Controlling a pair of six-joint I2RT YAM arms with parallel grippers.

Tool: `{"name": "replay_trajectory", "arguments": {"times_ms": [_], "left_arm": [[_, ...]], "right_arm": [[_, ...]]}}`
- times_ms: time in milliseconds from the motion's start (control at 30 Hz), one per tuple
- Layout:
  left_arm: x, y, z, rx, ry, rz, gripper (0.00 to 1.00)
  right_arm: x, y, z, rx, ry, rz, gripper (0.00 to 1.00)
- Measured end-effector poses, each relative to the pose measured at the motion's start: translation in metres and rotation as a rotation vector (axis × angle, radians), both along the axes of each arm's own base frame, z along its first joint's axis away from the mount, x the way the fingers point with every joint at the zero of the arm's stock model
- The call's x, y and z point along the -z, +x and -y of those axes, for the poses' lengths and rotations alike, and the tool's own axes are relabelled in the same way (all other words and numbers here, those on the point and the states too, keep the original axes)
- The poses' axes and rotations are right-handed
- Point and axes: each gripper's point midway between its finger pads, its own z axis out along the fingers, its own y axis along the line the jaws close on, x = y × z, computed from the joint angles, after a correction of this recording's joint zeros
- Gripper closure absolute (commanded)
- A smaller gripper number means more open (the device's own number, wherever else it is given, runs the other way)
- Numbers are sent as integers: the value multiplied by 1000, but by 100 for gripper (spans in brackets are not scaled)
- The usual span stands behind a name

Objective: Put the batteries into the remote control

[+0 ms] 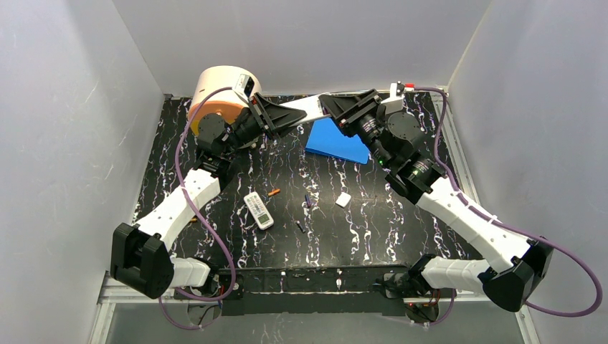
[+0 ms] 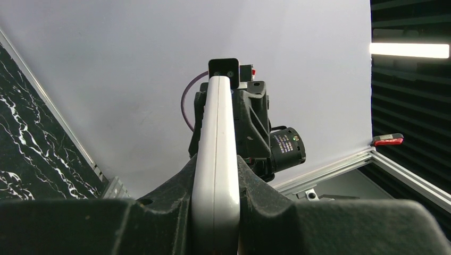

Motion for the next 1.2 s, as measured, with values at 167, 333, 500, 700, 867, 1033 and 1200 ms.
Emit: {"name": "replay_trajectory", "arguments": {"times_ms": [167, 333, 500, 700, 867, 1033, 1200], "left_arm": [[-1, 0, 0, 2, -7, -10, 100], [-2, 0, -1, 4, -14, -22, 100], [2, 1, 0, -8, 8, 2, 100], [20, 8, -4, -42, 92, 41, 100], [55, 10, -23, -106, 233, 57, 100], [89, 2, -49, -205, 420, 58, 100], [107, -22, -71, -253, 582, 135, 100]], "right_arm": [[3, 0, 0, 0, -31, 0, 80], [2, -1, 0, -4, -31, -1, 44], [2, -1, 1, 1, -35, 2, 14], [-2, -12, 34, 90, -45, 19, 13], [4, -23, 78, 210, -118, -14, 14], [54, -16, 100, 305, -390, -151, 16], [130, 2, 71, 176, -739, -267, 30]]}}
